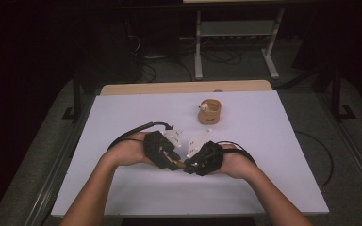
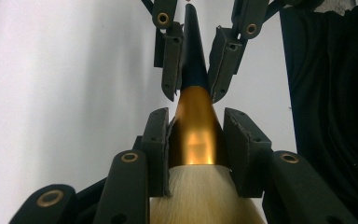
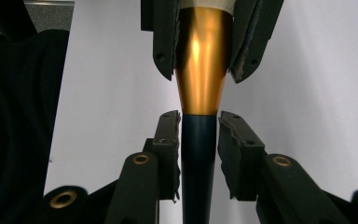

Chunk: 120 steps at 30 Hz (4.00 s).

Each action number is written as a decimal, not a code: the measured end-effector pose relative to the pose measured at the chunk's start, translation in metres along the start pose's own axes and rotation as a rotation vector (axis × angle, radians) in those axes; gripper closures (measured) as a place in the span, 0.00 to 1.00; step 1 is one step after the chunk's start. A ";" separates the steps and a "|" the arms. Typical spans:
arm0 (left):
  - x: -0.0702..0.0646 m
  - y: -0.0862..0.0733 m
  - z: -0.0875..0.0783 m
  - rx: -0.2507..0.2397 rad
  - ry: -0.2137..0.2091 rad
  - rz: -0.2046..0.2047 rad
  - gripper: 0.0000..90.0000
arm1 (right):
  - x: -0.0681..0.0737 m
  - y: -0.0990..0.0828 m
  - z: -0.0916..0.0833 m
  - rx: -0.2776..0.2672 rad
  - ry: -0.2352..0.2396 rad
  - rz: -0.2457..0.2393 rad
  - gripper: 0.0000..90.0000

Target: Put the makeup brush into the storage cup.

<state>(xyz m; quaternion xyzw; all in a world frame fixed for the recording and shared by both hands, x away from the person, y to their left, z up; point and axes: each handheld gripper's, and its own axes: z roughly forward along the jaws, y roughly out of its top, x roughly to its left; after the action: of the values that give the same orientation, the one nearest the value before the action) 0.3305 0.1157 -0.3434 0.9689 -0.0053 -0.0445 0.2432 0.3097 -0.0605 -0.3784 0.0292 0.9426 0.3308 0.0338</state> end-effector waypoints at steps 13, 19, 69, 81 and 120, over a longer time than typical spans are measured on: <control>0.000 0.000 0.001 0.008 0.006 0.006 0.70 | 0.000 0.001 0.003 0.006 -0.006 -0.016 0.81; 0.001 -0.001 0.004 0.041 0.002 0.001 0.68 | 0.001 0.001 0.008 0.003 -0.010 -0.024 0.82; 0.008 -0.075 -0.025 -0.612 0.309 -0.306 0.24 | -0.022 -0.050 -0.027 -0.371 -0.146 0.343 0.82; 0.012 -0.072 -0.008 -0.716 0.251 -0.333 0.15 | -0.020 -0.050 -0.032 -0.454 -0.178 0.360 0.82; 0.005 -0.052 0.011 -0.879 0.176 -0.326 0.36 | -0.005 -0.030 -0.010 -0.555 -0.162 0.334 0.82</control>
<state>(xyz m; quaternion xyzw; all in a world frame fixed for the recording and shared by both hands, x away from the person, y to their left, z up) 0.3343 0.1561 -0.3785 0.7625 0.1865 0.0020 0.6196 0.3128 -0.0910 -0.3892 0.1994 0.7929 0.5726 0.0607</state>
